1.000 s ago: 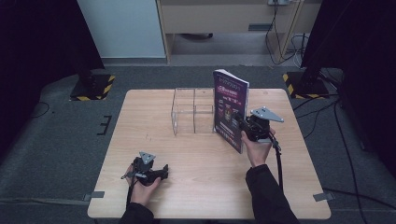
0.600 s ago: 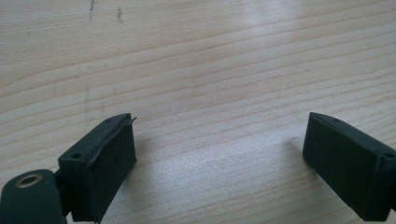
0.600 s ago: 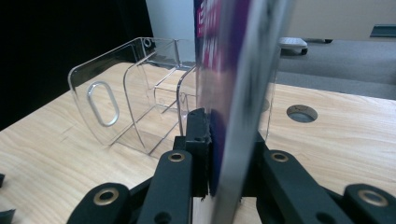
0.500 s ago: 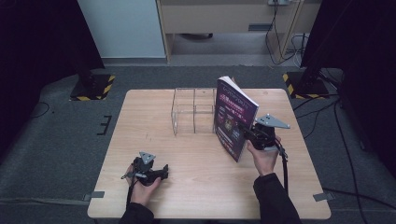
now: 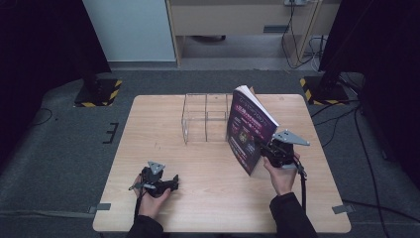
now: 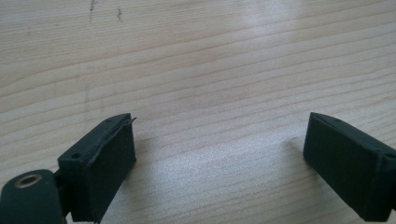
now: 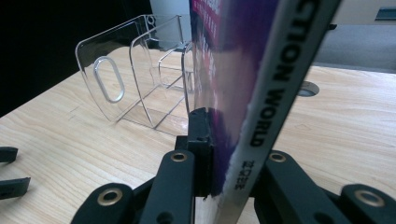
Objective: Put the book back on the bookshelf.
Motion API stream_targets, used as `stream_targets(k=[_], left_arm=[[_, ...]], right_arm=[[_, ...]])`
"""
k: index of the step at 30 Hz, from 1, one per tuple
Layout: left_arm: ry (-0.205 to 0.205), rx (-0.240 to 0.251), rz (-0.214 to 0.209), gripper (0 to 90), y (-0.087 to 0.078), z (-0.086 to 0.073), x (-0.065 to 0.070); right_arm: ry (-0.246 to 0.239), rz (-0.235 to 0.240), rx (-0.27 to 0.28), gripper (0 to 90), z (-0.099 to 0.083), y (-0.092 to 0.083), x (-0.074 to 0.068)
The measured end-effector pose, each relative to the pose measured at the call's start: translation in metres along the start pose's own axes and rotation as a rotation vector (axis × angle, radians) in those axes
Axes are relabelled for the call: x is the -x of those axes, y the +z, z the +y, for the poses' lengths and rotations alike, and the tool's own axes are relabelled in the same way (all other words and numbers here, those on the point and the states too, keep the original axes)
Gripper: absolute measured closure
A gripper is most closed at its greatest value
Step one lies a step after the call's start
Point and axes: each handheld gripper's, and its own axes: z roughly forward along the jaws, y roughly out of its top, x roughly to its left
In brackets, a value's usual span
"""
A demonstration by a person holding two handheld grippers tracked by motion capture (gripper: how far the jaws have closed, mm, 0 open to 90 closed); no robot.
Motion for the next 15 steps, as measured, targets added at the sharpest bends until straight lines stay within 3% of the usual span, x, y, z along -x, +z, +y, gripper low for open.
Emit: stream_targets(k=[8,15], left_arm=[[0.000,0.000,0.000,8.1,0.000,0.000,0.000],[0.001,-0.001,0.000,8.2,0.000,0.000,0.000]], right_arm=[[-0.016,0.007,0.008,79.1,0.002,-0.004,-0.006],[-0.005,-0.004,0.041,75.8,0.018,-0.005,-0.005]])
